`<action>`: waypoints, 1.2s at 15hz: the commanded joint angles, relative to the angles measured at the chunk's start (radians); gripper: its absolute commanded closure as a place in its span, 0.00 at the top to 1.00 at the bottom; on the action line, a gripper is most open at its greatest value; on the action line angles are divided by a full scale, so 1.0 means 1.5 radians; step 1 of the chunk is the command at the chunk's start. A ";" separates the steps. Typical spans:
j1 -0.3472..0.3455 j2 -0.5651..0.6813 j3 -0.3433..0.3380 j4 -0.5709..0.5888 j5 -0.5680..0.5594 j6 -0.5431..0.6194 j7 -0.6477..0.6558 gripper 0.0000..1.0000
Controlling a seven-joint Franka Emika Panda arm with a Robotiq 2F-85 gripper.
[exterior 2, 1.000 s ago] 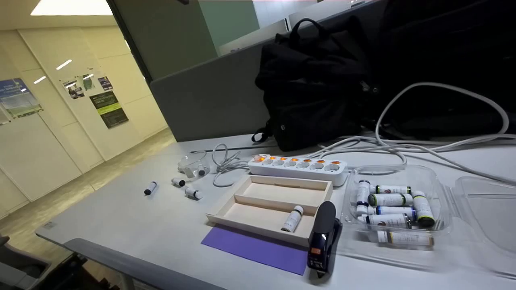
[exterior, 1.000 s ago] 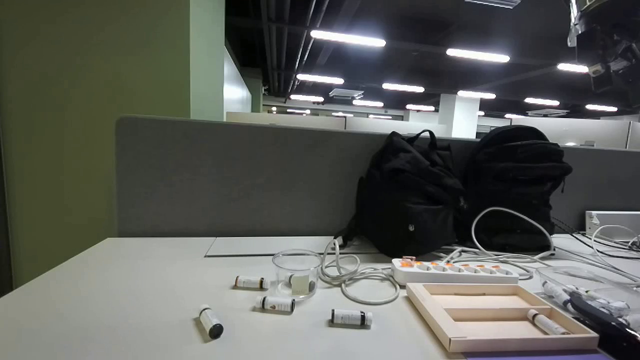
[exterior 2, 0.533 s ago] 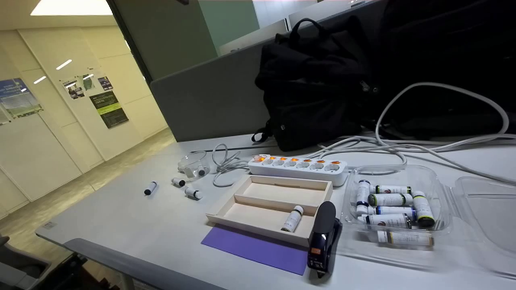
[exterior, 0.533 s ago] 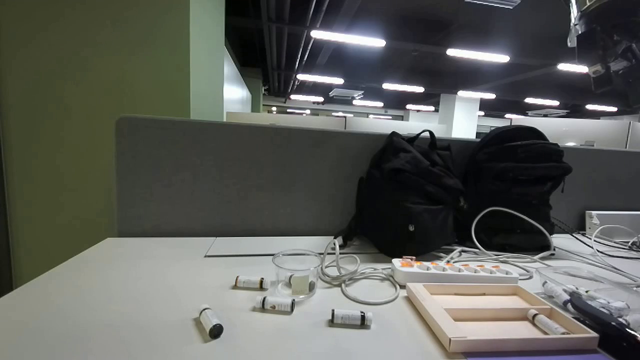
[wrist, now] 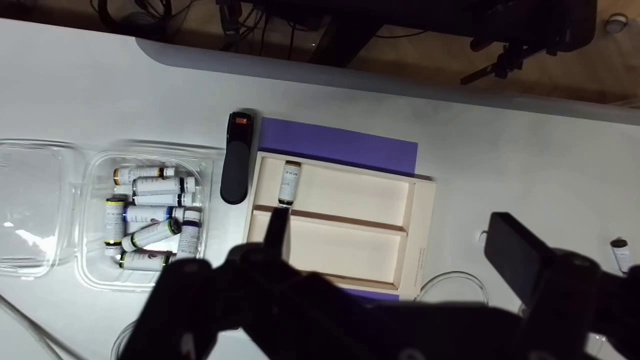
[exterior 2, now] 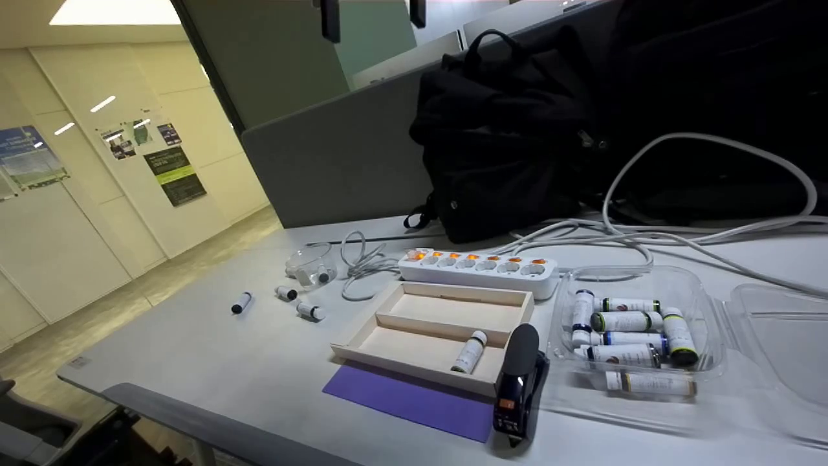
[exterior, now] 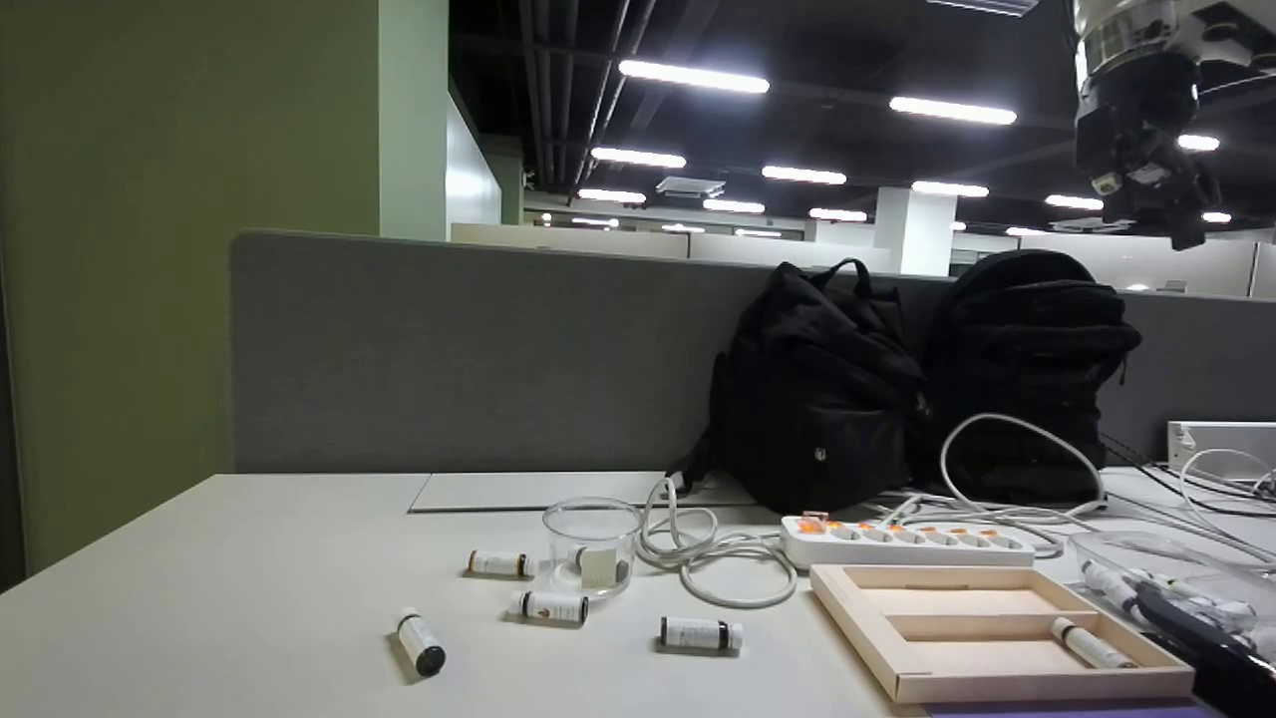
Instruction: Press on the middle switch
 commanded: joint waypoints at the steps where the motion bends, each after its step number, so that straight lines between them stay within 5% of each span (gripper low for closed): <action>1: -0.022 0.005 0.022 0.006 0.000 -0.002 -0.001 1.00; 4: -0.023 0.004 0.021 0.009 0.000 -0.003 -0.001 1.00; 11: -0.027 0.047 0.053 0.008 0.013 0.348 -0.020 1.00; 12: -0.028 0.069 0.058 0.023 0.032 0.362 -0.025 0.75; 18: -0.043 0.192 0.098 0.111 0.093 0.364 -0.020 0.37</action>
